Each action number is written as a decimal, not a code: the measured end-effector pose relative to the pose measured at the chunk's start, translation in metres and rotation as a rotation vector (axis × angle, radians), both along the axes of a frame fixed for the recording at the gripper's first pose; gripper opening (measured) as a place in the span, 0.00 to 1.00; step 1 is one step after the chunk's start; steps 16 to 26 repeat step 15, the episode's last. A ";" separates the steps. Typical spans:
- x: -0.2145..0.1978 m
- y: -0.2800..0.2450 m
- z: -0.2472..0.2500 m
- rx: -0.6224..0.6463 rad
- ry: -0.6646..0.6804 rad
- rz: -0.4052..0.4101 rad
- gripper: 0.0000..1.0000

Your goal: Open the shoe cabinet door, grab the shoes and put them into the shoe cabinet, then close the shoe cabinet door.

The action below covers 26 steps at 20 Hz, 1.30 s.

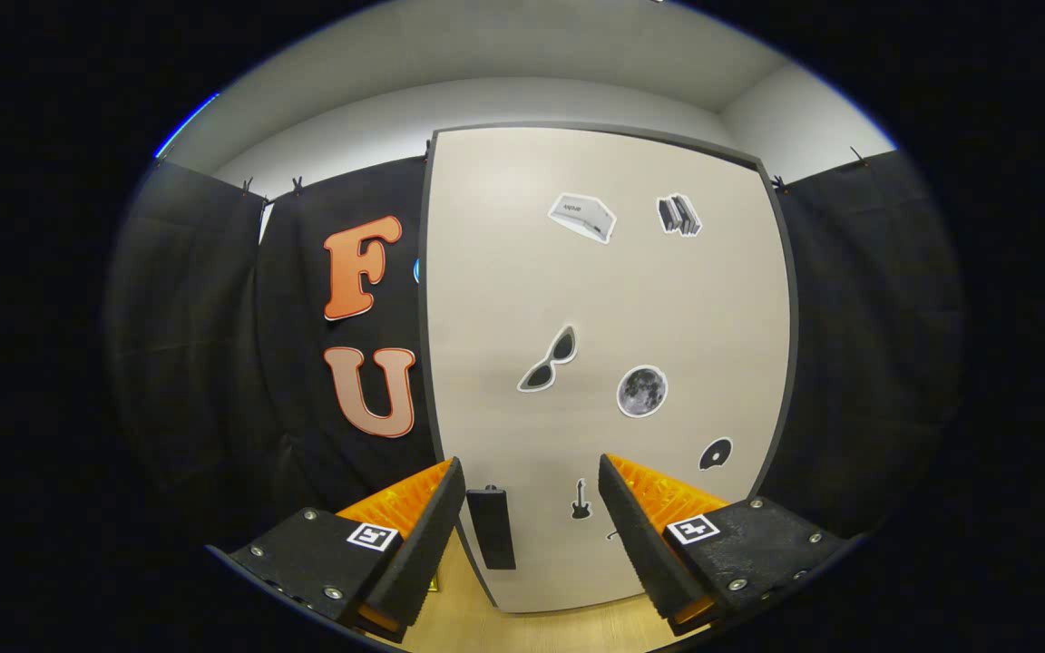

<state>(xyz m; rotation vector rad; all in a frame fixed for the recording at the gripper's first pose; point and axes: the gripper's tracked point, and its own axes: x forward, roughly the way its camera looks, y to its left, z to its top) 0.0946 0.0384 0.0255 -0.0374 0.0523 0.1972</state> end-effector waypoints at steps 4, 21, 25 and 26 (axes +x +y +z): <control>-0.036 -0.002 -0.001 -0.017 -0.007 0.005 0.92; -0.074 -0.017 -0.022 -0.023 0.011 -0.024 0.93; -0.074 -0.017 -0.022 -0.023 0.011 -0.024 0.93; -0.074 -0.017 -0.022 -0.023 0.011 -0.024 0.93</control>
